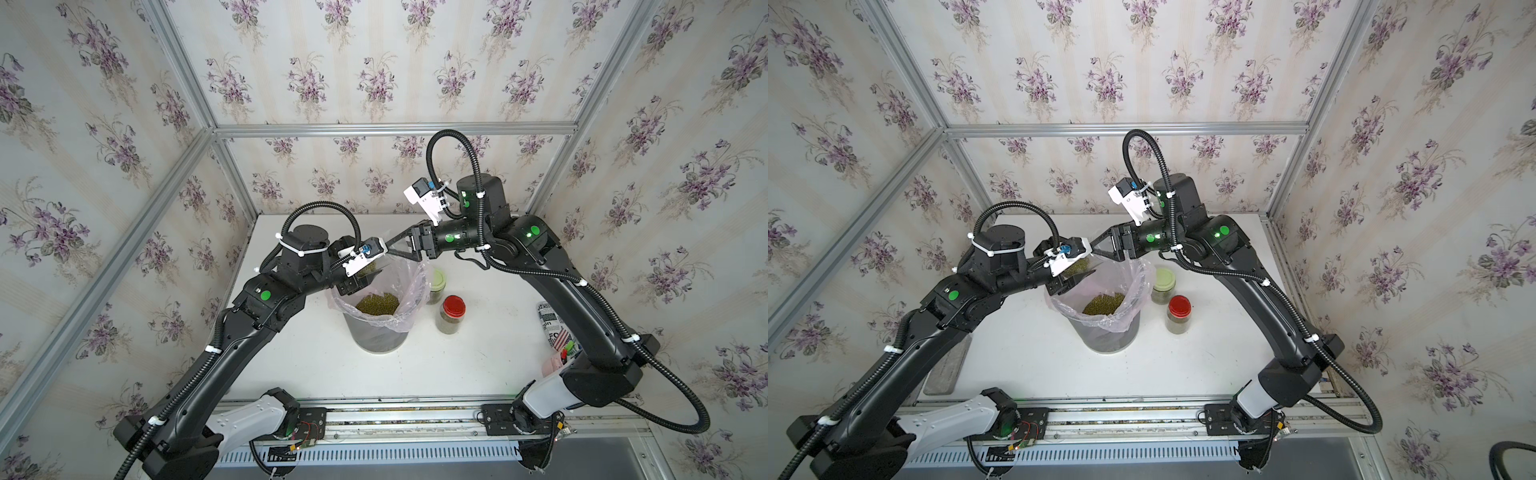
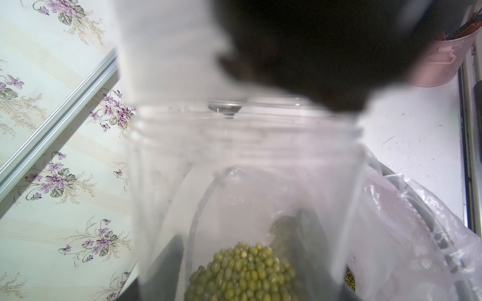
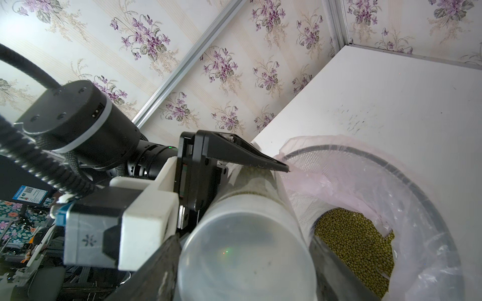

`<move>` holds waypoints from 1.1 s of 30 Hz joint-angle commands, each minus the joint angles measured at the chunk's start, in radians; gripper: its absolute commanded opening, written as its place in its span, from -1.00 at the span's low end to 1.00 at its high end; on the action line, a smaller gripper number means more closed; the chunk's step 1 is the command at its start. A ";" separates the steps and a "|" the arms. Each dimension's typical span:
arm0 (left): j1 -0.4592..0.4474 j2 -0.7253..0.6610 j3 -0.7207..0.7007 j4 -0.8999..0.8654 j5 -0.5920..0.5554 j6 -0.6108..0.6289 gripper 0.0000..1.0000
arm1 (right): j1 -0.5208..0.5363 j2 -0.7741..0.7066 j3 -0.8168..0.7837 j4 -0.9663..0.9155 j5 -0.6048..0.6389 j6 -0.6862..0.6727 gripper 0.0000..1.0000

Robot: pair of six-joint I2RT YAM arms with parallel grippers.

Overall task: Empty moldy mung beans from jars
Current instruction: Pick up the jar from the center of the board.

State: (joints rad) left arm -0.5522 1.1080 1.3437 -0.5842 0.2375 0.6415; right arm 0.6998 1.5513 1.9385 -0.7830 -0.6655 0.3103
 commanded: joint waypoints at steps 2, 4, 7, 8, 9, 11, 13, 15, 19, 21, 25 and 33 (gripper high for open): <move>0.000 0.000 0.000 0.023 0.000 0.000 0.36 | -0.008 -0.008 0.004 0.009 0.016 -0.013 0.51; 0.000 -0.002 -0.001 0.024 0.000 0.001 0.36 | -0.008 -0.009 0.004 0.007 0.018 -0.014 0.51; 0.001 -0.002 -0.001 0.024 0.000 0.001 0.35 | -0.010 -0.005 0.003 0.004 0.023 -0.017 0.51; 0.000 -0.002 0.000 0.023 0.000 0.001 0.36 | -0.010 -0.006 0.004 0.002 0.027 -0.017 0.51; 0.001 -0.002 0.000 0.024 0.000 0.001 0.36 | -0.009 -0.008 0.003 0.001 0.028 -0.019 0.51; 0.001 -0.001 -0.002 0.023 0.000 0.002 0.36 | -0.010 -0.009 0.004 -0.001 0.030 -0.020 0.50; 0.000 0.000 -0.003 0.025 0.002 0.003 0.36 | -0.009 -0.011 0.003 -0.002 0.031 -0.022 0.50; 0.000 0.000 -0.003 0.025 0.002 0.001 0.36 | -0.010 -0.010 0.004 -0.007 0.035 -0.023 0.49; 0.000 0.000 -0.003 0.023 0.003 0.001 0.35 | -0.010 -0.013 0.004 -0.015 0.045 -0.030 0.48; 0.000 -0.002 -0.005 0.023 0.003 0.001 0.36 | -0.009 -0.013 0.001 -0.015 0.043 -0.031 0.47; 0.000 -0.004 -0.005 0.023 0.003 0.001 0.36 | -0.008 -0.014 0.002 -0.015 0.043 -0.033 0.42; 0.000 -0.004 -0.005 0.023 0.002 0.001 0.36 | -0.010 -0.016 -0.002 -0.013 0.028 -0.036 0.27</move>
State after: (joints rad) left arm -0.5522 1.1065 1.3380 -0.5854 0.2367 0.6415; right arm 0.6907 1.5440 1.9373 -0.7906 -0.6300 0.2848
